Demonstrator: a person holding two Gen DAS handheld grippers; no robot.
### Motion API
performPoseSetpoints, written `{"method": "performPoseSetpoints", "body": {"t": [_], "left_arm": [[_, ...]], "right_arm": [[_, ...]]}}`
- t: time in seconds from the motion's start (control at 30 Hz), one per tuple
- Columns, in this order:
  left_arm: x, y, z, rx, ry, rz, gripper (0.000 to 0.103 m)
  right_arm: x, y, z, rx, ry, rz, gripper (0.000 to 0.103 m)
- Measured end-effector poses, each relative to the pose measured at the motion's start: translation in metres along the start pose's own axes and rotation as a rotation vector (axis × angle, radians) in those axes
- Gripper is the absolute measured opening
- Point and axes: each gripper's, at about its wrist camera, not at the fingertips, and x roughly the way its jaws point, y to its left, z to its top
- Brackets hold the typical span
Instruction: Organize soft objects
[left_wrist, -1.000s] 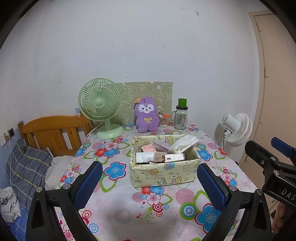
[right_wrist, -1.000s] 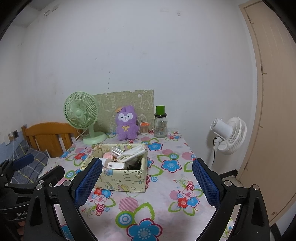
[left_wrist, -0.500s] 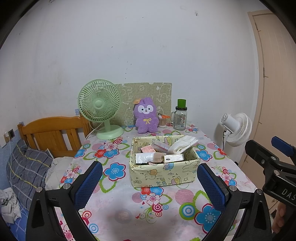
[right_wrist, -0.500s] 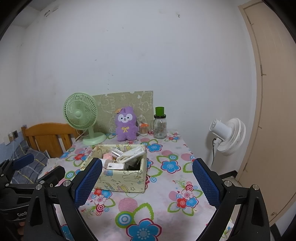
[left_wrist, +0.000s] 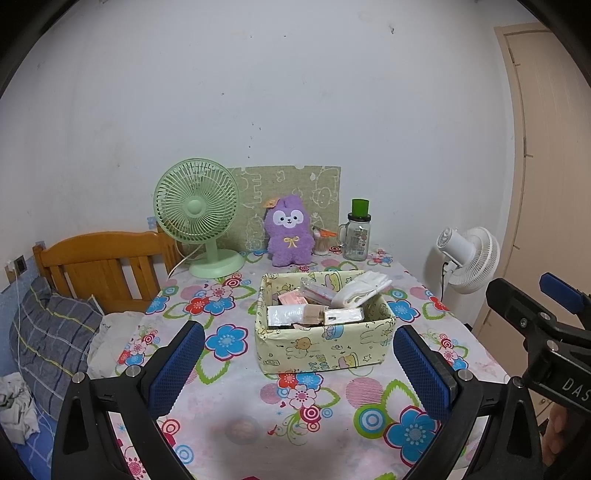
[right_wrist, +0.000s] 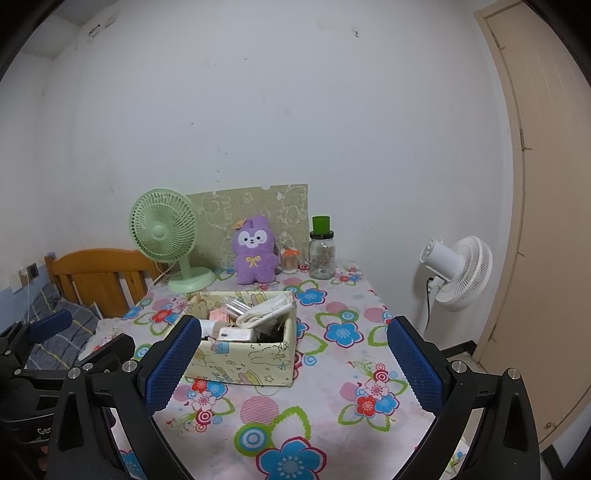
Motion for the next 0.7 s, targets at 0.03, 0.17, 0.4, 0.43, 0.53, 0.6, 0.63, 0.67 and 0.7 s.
{"method": "performPoseSetpoints", "body": {"t": [0.03, 0.17, 0.4, 0.43, 0.53, 0.6, 0.63, 0.67, 0.7], "left_arm": [[-0.0001, 0.0000, 0.0000, 0.000, -0.001, 0.000, 0.103], [-0.0004, 0.0002, 0.0002, 0.000, -0.001, 0.001, 0.103], [-0.0003, 0.0004, 0.0000, 0.000, -0.001, 0.000, 0.103], [-0.0004, 0.0004, -0.0001, 0.001, -0.002, 0.001, 0.103], [-0.0005, 0.0005, 0.0001, -0.003, -0.005, -0.002, 0.103], [-0.0007, 0.0008, 0.0006, -0.009, -0.005, -0.009, 0.103], [-0.0009, 0.0006, 0.0009, -0.011, -0.005, -0.011, 0.103], [-0.0007, 0.0003, 0.0015, -0.013, -0.005, -0.012, 0.103], [-0.0009, -0.0001, 0.0016, -0.013, -0.004, -0.013, 0.103]], "right_arm": [[0.0000, 0.0001, 0.0000, 0.000, 0.001, 0.000, 0.102], [-0.0001, 0.0002, -0.0001, 0.000, -0.001, 0.000, 0.102], [-0.0001, 0.0006, -0.0001, -0.001, -0.001, -0.001, 0.102], [-0.0003, 0.0006, -0.0002, -0.001, -0.002, 0.000, 0.102], [-0.0003, 0.0006, -0.0003, 0.002, -0.001, 0.001, 0.102], [-0.0007, 0.0007, 0.0008, 0.007, 0.000, 0.007, 0.102], [-0.0010, 0.0009, 0.0016, 0.007, -0.002, 0.007, 0.102], [-0.0012, 0.0011, 0.0020, 0.006, -0.003, 0.006, 0.102], [-0.0012, 0.0007, 0.0022, 0.005, -0.003, 0.005, 0.102]]}}
